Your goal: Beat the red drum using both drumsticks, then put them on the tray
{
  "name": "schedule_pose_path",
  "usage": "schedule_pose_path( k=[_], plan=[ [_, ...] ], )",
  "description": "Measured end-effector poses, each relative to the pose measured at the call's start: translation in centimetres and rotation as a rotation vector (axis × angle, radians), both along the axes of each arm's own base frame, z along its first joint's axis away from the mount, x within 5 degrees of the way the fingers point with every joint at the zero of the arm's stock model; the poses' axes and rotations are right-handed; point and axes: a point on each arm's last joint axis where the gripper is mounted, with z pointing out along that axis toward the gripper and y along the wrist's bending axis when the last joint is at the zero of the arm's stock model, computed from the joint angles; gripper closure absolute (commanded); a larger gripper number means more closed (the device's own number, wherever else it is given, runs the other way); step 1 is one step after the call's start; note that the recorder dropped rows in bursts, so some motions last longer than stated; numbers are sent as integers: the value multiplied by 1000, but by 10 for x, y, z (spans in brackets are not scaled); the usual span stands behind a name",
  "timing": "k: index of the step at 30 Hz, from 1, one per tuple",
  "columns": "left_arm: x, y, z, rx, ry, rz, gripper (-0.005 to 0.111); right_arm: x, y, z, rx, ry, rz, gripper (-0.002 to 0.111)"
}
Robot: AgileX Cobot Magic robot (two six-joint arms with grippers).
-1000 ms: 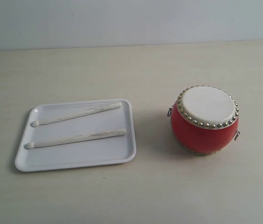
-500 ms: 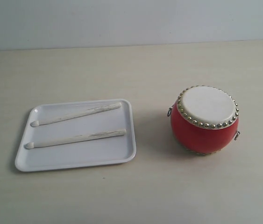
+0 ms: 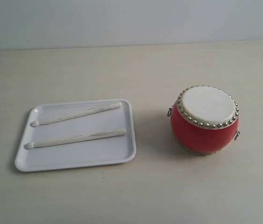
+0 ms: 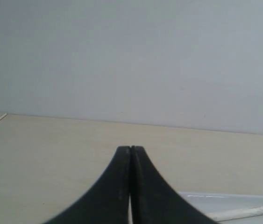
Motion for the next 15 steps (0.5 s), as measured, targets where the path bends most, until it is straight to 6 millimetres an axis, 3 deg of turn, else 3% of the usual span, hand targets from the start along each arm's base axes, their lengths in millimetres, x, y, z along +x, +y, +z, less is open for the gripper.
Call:
schedule_pose_path(
  k=[15],
  plan=[
    [0, 0, 0, 0, 0, 0, 107, 0, 0, -2, -1, 18, -1, 108]
  ],
)
